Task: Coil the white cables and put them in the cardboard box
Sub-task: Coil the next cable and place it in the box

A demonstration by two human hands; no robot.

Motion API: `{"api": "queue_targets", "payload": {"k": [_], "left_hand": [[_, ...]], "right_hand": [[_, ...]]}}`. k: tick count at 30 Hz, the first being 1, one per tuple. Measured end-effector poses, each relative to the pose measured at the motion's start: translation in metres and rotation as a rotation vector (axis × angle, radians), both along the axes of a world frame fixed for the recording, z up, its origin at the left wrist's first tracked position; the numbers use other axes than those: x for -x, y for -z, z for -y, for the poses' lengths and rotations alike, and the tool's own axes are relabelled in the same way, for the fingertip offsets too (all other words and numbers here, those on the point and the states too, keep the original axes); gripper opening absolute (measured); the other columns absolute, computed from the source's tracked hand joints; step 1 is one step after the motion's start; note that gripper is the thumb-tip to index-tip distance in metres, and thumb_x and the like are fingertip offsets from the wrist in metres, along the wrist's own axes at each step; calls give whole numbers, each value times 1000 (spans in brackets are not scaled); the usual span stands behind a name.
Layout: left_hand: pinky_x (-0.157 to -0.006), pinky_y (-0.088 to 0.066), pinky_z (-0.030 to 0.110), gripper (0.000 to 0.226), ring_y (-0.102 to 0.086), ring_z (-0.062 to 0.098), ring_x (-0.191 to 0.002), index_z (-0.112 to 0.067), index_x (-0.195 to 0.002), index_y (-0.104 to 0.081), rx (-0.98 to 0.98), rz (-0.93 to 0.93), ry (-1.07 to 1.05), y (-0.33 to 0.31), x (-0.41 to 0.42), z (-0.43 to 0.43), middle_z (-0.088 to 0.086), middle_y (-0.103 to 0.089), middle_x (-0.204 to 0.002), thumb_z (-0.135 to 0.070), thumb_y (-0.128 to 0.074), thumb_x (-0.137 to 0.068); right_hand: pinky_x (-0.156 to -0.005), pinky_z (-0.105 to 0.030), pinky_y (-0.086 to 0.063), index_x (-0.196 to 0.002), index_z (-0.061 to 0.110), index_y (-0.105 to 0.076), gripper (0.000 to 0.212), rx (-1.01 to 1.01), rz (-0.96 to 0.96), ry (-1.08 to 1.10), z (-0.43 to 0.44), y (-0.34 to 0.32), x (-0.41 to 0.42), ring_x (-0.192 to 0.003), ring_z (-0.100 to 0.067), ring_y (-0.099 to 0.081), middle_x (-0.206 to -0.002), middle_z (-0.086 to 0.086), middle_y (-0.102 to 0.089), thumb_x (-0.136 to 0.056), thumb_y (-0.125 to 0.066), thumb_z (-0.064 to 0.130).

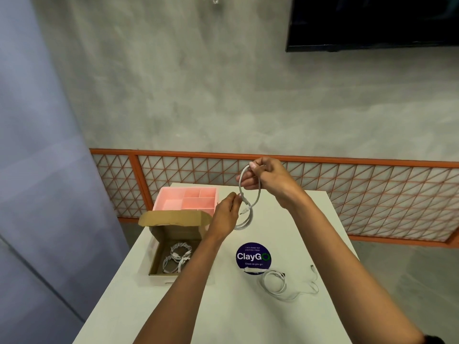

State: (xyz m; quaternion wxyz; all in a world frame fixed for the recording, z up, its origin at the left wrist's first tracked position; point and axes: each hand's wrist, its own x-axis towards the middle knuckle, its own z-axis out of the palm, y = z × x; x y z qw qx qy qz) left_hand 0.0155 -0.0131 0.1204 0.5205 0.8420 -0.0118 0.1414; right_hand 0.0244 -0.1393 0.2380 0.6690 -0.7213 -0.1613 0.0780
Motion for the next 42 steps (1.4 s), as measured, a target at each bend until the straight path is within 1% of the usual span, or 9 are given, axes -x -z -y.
{"api": "queue_targets", "payload": {"k": [4,9,15,18,23,29,35,39,42], "left_hand": [[-62,-34,31,33,-39,9,-60,-4,-88,-51,-10,9,-10,7,2,-5,-5,-46,-66,-29,-36,-103],[-68,-39,31,29,-45,15,-68,-14,-96,-51,1,30,56,11,5,-10,2,-53,-75,-36,-32,-102],[-71,-42,27,10,-58,26,-79,-30,-97,-58,-12,40,172,6,10,-9,6,-66,-88,-39,-57,-92],[-64,-38,29,8,-50,20,-67,-29,-91,-57,14,92,130,5,9,-8,11,-63,-80,-36,-61,-90],[-49,-28,21,13,-35,5,-50,-17,-88,-56,70,126,114,-1,10,-2,-15,-52,-62,-29,-55,-94],[-44,-24,25,14,-31,4,-47,-18,-88,-55,206,36,175,-10,12,6,-17,-50,-59,-27,-51,-97],[-44,-25,20,19,-28,5,-46,-11,-89,-54,309,-24,234,-14,14,8,-13,-40,-57,-29,-52,-96],[-44,-23,21,14,-26,6,-46,-17,-85,-54,344,-68,252,-14,13,12,-12,-36,-56,-23,-50,-98],[-46,-26,22,14,-32,7,-49,-21,-86,-58,304,-40,187,-11,11,12,-8,-46,-61,-22,-51,-98]], "right_hand": [[-59,-25,-57,-88,4,-48,19,-52,22,104,7,0,-5,-52,-13,-62,-75,-12,-67,-102,-37,11],[-56,-21,-55,-99,2,-50,18,-143,-44,252,23,7,-25,-49,-8,-64,-75,-11,-67,-103,-37,14],[-51,-18,-55,-87,1,-54,28,-183,-104,285,35,22,-43,-46,-5,-63,-77,-12,-66,-103,-35,15],[-53,-19,-55,-77,4,-53,33,-257,-129,288,37,29,-45,-45,-4,-63,-76,-12,-64,-103,-35,14],[-57,-19,-56,-84,9,-52,22,-452,-159,301,40,52,-49,-61,-10,-60,-75,-6,-56,-102,-41,16],[-65,-23,-59,-84,7,-56,22,-736,-409,239,34,79,-47,-71,-12,-54,-75,-4,-51,-100,-45,18],[-48,-16,-53,-87,2,-58,18,-1045,-702,199,23,93,-48,-52,-8,-61,-76,-4,-59,-98,-46,10],[-46,-20,-54,-89,-2,-57,17,-1117,-806,194,14,104,-47,-45,-11,-62,-77,-10,-59,-97,-45,8],[-58,-30,-59,-89,-2,-55,17,-1002,-796,173,5,110,-44,-60,-21,-66,-86,-15,-53,-98,-45,9]]}}
